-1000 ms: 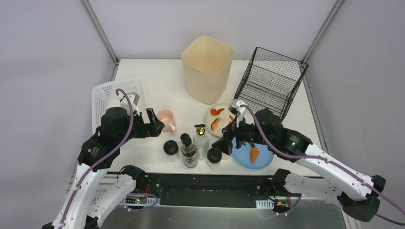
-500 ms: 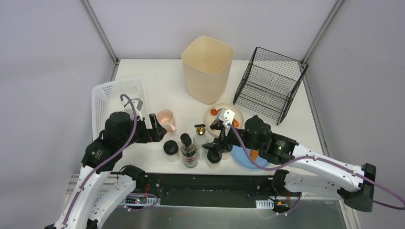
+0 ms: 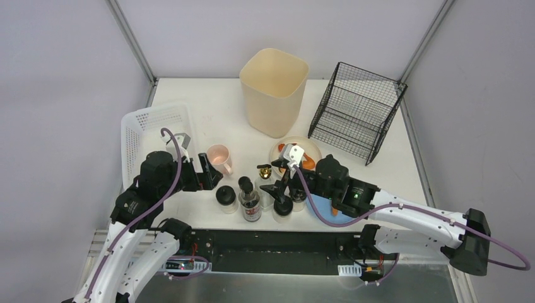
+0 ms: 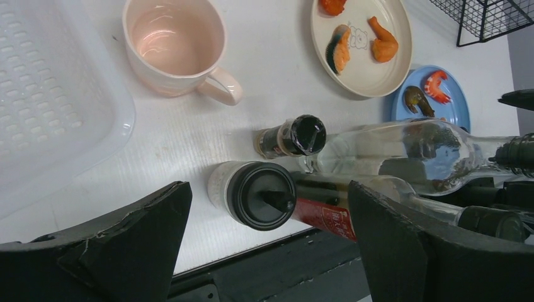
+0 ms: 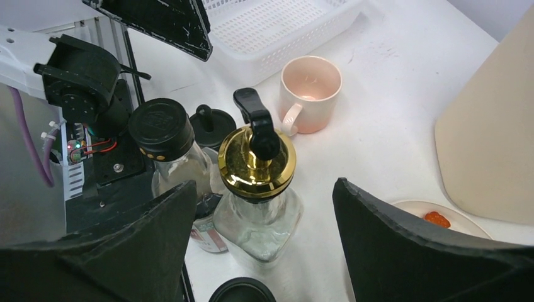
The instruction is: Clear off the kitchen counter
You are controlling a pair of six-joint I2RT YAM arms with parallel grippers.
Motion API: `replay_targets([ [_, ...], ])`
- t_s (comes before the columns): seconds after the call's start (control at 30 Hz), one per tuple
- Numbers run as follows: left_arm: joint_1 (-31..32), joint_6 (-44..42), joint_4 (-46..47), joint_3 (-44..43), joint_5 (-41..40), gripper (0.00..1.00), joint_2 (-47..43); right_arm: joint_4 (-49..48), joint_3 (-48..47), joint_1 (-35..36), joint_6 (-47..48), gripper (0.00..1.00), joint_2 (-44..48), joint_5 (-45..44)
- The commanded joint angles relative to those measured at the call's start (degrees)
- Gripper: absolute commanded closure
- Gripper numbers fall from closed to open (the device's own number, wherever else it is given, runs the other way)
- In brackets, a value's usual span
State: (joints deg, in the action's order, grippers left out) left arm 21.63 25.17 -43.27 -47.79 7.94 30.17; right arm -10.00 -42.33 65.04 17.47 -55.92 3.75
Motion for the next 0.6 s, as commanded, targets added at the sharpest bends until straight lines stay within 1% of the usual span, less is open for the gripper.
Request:
replay_targets([
  [0.0, -0.53, 0.91, 2.87, 0.55, 1.48, 0.0, -0.8, -8.07, 0.98, 0.35, 0.24, 0.19, -0.94, -1.67],
  [0.13, -0.51, 1.15, 3.16, 0.92, 2.25, 0.0, -0.79, -11.99, 2.65, 0.33, -0.38, 0.23, -1.63, -2.58],
  [0.43, -0.58, 1.44, 3.1, 1.67, 1.72, 0.0, -1.26, -16.93, 4.45, 0.29, -1.3, 0.34, -3.67, -3.31],
  [0.57, -0.53, 1.59, 3.1, 1.87, 2.42, 0.0, -0.84, -17.11, 4.68, 0.28, -1.74, 0.39, -4.3, -3.31],
])
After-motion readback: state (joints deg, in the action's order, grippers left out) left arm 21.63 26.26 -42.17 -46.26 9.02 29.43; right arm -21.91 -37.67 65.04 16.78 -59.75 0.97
